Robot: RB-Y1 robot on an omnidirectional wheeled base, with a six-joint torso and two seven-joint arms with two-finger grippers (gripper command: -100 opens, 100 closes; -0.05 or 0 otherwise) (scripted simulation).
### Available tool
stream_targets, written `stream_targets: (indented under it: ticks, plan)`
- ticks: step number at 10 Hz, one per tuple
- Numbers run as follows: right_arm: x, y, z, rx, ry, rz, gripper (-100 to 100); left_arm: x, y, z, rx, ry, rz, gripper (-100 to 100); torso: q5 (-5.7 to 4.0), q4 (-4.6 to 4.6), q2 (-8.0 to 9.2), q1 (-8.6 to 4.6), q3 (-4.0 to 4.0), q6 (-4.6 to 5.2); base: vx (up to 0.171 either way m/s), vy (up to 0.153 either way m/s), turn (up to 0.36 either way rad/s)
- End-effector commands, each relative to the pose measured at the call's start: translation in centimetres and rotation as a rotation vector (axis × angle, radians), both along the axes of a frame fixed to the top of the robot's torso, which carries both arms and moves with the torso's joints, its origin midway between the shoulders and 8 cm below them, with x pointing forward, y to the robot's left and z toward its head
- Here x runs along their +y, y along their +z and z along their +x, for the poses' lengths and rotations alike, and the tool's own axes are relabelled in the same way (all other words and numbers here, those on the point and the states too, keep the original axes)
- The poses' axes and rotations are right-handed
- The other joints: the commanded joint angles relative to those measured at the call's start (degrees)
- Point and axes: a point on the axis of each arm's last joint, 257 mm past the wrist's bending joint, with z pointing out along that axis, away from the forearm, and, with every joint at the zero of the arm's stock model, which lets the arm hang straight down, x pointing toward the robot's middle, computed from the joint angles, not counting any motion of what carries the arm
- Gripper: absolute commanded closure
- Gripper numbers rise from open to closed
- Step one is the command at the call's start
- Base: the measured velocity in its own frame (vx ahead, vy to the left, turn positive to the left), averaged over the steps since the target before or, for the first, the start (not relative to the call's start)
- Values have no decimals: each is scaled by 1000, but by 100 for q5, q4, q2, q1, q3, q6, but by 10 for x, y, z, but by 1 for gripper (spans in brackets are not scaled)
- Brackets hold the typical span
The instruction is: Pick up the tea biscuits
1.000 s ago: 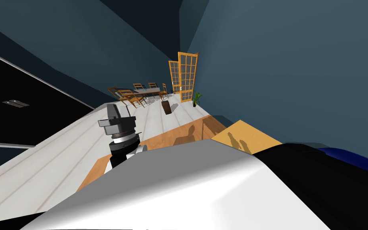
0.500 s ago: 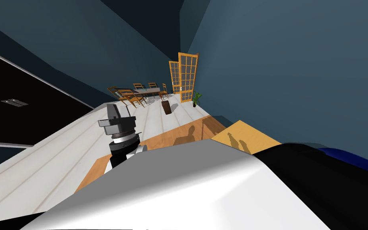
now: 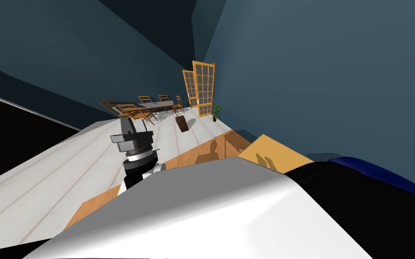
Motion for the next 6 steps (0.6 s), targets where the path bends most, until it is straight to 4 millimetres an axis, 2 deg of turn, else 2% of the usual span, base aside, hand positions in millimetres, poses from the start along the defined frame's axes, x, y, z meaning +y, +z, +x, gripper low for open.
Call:
stream_targets:
  ticks: [1, 4, 5, 6]
  plan:
    - [2, 0, -1, 6, 31, -2, 100, 0, 0, 0, 0, 0, 0, 0, 0, 0, 0, 0, 0, 0, 64, -30, 31]
    - [9, 4, -14, -6, 74, -13, 100, 0, 0, 0, 0, 0, 0, 0, -4, 5, 14, 3, 9, -1, 154, -71, -254]
    - [16, 3, -22, 11, 109, -2, 100, 0, 0, 0, 0, 0, 0, 0, 0, 1, -3, -5, 0, 7, 185, -74, -133]
    - [19, 1, -18, 5, 119, 4, 100, 0, 0, 0, 0, 0, 0, 0, -1, 2, -6, -2, -2, -8, 72, -25, 33]
